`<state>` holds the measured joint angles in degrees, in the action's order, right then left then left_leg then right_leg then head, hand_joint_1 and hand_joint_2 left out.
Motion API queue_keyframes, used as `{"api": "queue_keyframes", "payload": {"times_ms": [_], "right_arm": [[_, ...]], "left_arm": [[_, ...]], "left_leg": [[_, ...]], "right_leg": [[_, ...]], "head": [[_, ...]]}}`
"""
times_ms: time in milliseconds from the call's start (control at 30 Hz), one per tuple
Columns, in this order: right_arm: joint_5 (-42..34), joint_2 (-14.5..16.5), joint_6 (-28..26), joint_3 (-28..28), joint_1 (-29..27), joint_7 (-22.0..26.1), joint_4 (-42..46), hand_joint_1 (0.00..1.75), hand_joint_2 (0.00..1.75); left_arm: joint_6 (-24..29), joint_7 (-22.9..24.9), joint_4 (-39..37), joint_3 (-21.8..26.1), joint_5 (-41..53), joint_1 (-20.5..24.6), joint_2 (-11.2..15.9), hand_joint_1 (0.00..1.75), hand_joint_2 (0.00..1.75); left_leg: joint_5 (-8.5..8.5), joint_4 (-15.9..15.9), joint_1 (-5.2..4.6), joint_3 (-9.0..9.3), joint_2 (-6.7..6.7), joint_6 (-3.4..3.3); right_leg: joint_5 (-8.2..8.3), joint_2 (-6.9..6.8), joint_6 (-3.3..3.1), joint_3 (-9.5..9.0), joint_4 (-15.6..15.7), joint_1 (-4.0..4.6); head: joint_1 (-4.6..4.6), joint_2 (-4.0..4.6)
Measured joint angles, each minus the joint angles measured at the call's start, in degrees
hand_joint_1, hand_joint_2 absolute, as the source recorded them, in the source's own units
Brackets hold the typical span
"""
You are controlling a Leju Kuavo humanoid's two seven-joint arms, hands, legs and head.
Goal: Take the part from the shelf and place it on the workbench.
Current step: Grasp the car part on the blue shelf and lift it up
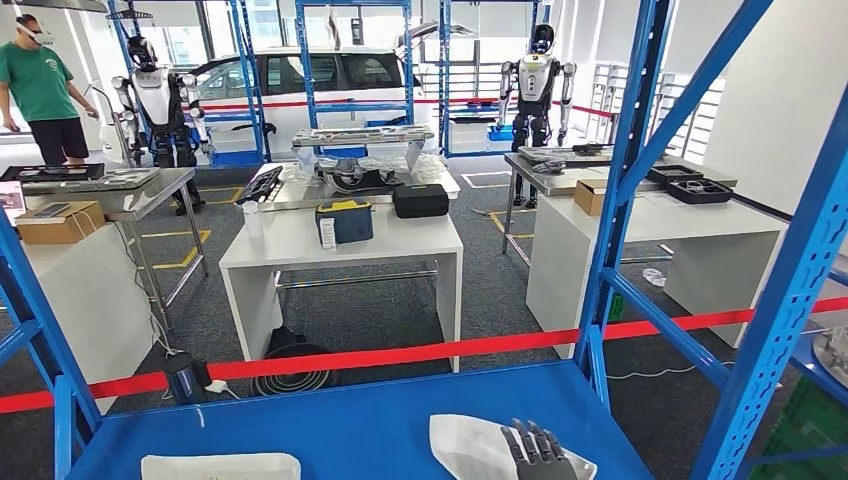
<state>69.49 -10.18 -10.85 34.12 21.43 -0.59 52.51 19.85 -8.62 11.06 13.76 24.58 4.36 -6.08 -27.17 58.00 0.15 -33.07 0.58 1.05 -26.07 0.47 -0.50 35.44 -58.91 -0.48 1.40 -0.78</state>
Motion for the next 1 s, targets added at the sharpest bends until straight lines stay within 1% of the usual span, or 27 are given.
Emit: {"api": "queue_keyframes", "payload": {"times_ms": [200,400,633,833,933,1000], "right_arm": [[-0.1,0.0,0.3,-2.6,-1.2,2.3,0.7,0.0,1.75],[-1.0,0.2,0.1,-4.2,-1.3,6.2,0.7,0.0,1.75],[-1.7,1.0,-3.8,-4.5,-1.2,12.8,1.2,0.0,1.75],[-1.9,1.8,-4.7,-4.5,-1.2,14.0,1.7,0.0,1.75],[-2.2,2.2,-5.7,-4.5,-1.1,15.8,1.7,0.0,1.75],[-2.8,2.8,-5.4,-4.5,-1.0,17.4,1.6,0.0,1.75]], "left_arm": [[0.0,-0.3,0.0,0.4,0.1,-0.1,0.0,0.0,0.0],[0.0,-0.3,0.0,0.4,0.2,-0.2,-0.1,0.0,0.0],[-0.1,-0.1,0.0,0.4,1.1,-0.2,-0.3,0.0,0.0],[-0.2,0.0,0.0,0.4,1.2,-0.2,-0.4,0.0,0.0],[-0.3,0.1,0.0,0.4,1.3,-0.2,-0.5,0.0,0.0],[-0.4,0.0,0.0,0.4,1.3,-0.2,-0.5,0.0,0.0]], "left_leg": [[0.0,0.0,0.0,0.0,0.0,0.0],[0.0,0.0,0.0,0.0,0.01,0.0],[0.0,0.0,0.0,0.01,0.01,0.0],[0.0,0.0,0.0,0.01,0.03,0.0],[0.0,0.0,0.0,0.02,0.01,0.0],[0.0,0.0,0.0,0.02,0.0,0.0]], "right_leg": [[0.0,-0.01,0.0,-0.01,0.0,0.0],[0.0,-0.02,0.0,-0.02,0.0,0.0],[0.0,-0.02,0.0,-0.03,0.0,0.0],[-0.02,-0.03,0.02,-0.04,0.0,0.01],[-0.02,-0.03,0.02,-0.05,0.0,0.01],[-0.02,-0.02,0.03,-0.05,0.0,0.0]], "head": [[0.0,0.01],[0.0,0.0],[0.0,0.0],[0.0,-0.01],[0.0,0.0],[0.0,0.0]]}}
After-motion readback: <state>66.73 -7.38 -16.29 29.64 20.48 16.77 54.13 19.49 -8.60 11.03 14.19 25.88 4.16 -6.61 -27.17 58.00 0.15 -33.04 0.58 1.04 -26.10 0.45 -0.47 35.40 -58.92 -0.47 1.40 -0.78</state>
